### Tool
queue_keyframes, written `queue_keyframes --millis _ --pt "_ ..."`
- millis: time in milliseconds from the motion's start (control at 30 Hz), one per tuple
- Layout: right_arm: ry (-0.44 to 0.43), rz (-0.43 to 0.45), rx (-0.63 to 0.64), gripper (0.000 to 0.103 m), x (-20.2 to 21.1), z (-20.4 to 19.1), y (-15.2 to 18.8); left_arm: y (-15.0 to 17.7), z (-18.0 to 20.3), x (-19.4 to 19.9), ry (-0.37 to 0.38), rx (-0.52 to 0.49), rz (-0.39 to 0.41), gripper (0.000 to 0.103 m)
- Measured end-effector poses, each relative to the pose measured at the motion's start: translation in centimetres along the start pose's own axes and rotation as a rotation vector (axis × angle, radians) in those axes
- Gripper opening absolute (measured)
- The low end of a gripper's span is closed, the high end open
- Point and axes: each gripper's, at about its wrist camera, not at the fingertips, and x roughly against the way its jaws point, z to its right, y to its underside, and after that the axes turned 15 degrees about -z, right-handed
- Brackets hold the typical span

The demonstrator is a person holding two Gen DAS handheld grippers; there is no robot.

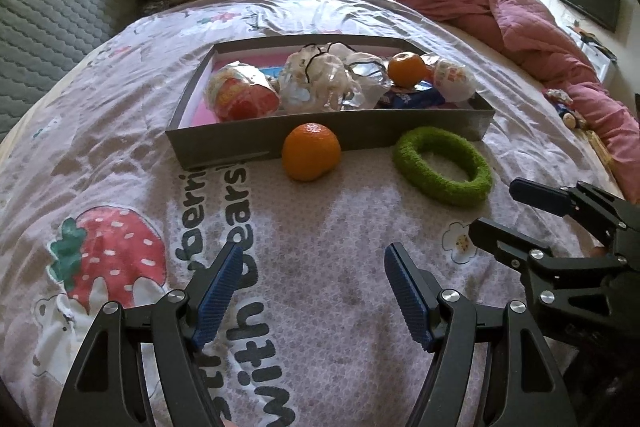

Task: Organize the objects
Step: 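Move the left tool to the loose orange while the right tool approaches the green fuzzy ring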

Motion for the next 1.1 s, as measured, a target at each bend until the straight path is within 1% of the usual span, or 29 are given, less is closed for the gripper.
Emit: queue_keyframes --millis 133,367,767,1100 --pt "-0.009 -0.011 -0.010 0.064 -0.5 0.3 -0.1 -0.2 0.1 -0.4 -0.012 -0.002 0.007 0.074" --pt "0.005 -0.017 0.001 0.064 -0.9 0.1 -0.2 -0.5 -0.3 -1.2 -0.017 0.013 -0.001 0.075" --pt "0.016 -0.027 0.005 0.064 -1.8 0.1 -0.7 -1.4 -0.6 -1.8 -0.027 0.024 0.007 0.075" --pt "0.012 -0.028 0.005 0.064 -2.3 -0.1 -1.6 -2.3 -1.0 -2.3 -0.019 0.036 0.010 0.075"
